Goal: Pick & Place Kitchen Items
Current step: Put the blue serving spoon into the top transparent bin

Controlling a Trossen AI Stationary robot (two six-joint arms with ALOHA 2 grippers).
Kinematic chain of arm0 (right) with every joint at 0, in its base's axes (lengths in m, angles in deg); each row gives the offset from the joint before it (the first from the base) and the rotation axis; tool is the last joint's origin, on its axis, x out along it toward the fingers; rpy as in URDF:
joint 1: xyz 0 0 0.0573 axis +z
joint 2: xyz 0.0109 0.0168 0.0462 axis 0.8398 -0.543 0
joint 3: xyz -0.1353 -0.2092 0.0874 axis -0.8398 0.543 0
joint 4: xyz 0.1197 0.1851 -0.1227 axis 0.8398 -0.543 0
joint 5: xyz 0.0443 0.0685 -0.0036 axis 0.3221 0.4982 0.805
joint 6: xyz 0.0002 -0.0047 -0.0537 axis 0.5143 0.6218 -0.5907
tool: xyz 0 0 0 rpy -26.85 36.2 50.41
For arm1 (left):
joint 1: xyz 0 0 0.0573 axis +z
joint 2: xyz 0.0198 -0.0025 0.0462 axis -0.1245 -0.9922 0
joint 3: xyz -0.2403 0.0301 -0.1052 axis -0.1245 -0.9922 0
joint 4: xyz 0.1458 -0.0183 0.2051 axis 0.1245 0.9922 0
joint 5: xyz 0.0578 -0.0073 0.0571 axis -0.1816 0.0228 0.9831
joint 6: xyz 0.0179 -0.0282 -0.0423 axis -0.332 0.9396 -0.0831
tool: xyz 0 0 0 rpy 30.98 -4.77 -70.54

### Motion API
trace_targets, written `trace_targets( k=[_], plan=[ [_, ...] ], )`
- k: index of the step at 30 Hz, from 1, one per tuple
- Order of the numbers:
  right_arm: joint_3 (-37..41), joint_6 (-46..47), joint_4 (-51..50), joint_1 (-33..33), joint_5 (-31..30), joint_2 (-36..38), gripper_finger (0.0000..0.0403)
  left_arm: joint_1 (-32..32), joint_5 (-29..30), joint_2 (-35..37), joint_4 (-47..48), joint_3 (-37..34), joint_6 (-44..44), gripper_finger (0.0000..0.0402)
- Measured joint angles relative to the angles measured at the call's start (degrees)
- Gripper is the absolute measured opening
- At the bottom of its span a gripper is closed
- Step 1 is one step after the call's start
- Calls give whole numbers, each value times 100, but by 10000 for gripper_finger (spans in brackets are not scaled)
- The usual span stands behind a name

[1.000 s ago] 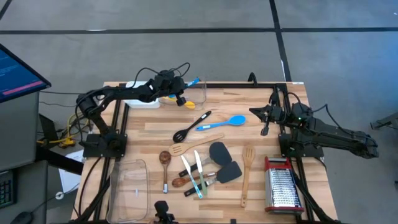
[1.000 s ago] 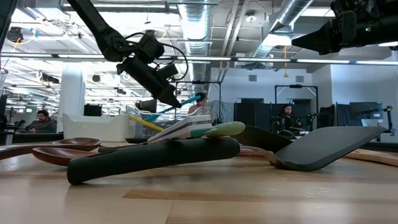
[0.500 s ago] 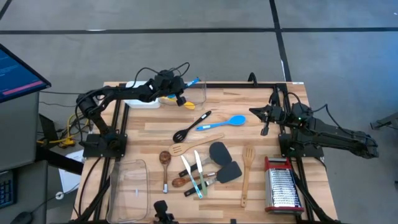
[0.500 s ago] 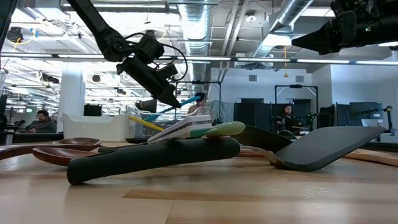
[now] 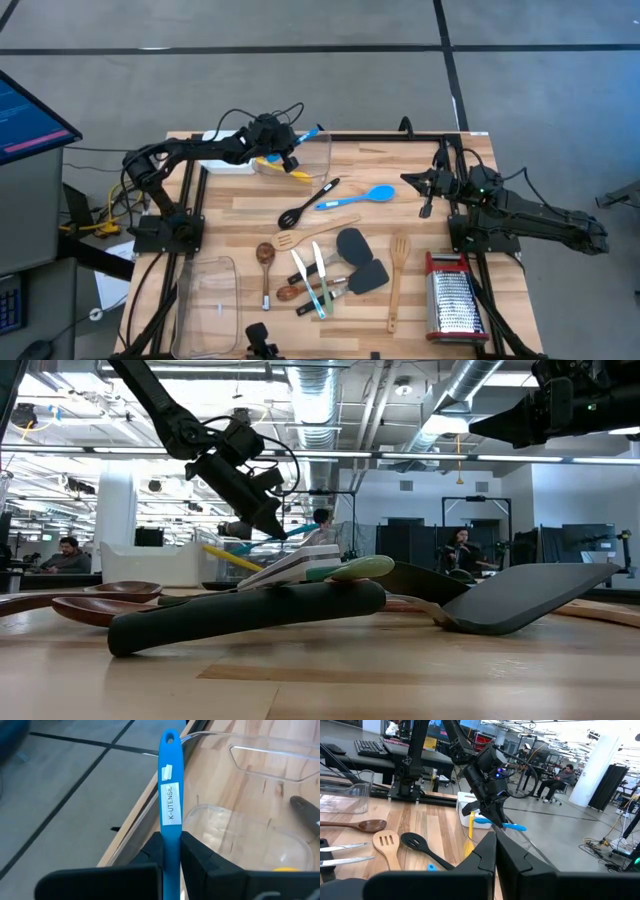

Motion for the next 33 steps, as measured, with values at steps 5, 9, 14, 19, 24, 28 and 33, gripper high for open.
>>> trace_targets(
  k=[5,9,14,19,24,28,33],
  plan=[
    [0,1,0,-1,0,1,1,13,4,0,-12,-2,-437,19],
    [0,1,0,0,0,0,1,37,2,0,-22,-2,-594,19],
    [0,1,0,0,0,1,1,140,2,0,-20,-2,-603,19],
    [0,1,0,-1,0,-1,1,255,-25,0,-9,-3,-605,19],
    [0,1,0,-1,0,0,1,315,-440,0,-13,-100,-609,16],
    [0,1,0,1,0,1,1,315,-468,0,-12,-282,-763,16],
    [0,1,0,1,0,1,1,313,-492,4,-46,-380,-977,17]
  ],
)
